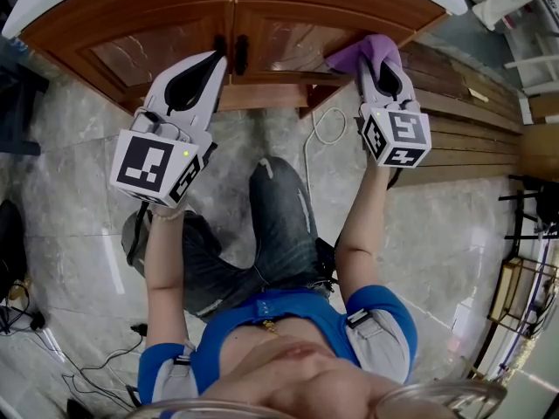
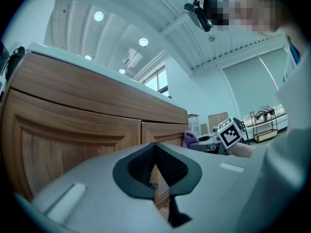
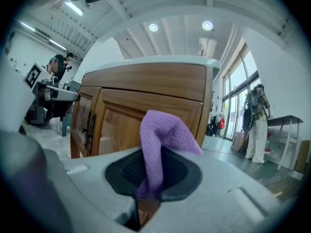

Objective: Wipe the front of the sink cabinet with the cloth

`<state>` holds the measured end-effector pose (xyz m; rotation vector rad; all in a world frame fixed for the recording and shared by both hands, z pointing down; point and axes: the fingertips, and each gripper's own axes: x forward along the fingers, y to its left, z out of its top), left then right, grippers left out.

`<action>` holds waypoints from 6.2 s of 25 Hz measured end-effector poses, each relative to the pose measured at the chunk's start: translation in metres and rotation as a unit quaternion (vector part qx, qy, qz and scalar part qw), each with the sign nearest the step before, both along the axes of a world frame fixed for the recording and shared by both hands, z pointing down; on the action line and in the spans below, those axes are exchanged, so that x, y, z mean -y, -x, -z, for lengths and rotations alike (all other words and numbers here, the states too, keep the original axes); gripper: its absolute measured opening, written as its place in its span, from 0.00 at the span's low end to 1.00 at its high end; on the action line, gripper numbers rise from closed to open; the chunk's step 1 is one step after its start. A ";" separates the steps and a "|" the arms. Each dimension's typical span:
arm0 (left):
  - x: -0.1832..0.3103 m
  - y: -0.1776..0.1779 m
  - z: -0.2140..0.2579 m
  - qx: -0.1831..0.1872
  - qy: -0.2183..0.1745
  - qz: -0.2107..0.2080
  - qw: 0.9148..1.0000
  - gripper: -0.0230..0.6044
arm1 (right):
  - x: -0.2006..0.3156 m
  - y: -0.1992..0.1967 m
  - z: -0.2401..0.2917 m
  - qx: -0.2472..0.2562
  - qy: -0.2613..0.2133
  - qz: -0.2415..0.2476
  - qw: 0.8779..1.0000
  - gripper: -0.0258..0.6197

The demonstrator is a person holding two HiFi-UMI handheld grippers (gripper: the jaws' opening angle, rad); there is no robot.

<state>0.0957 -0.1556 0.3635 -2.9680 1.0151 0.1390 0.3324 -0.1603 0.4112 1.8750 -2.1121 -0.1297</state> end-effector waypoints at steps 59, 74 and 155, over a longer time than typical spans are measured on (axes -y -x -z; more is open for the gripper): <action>0.000 0.003 -0.007 0.001 0.010 -0.001 1.000 0.04 | 0.032 0.173 -0.032 -0.016 0.003 0.153 0.988 0.13; 0.000 0.006 -0.007 0.004 0.008 0.003 1.000 0.04 | 0.033 0.172 -0.060 -0.013 0.022 0.152 0.988 0.13; -0.004 -0.040 -0.019 0.022 0.012 -0.042 0.999 0.04 | -0.004 -0.007 -0.085 0.020 0.047 0.009 0.999 0.13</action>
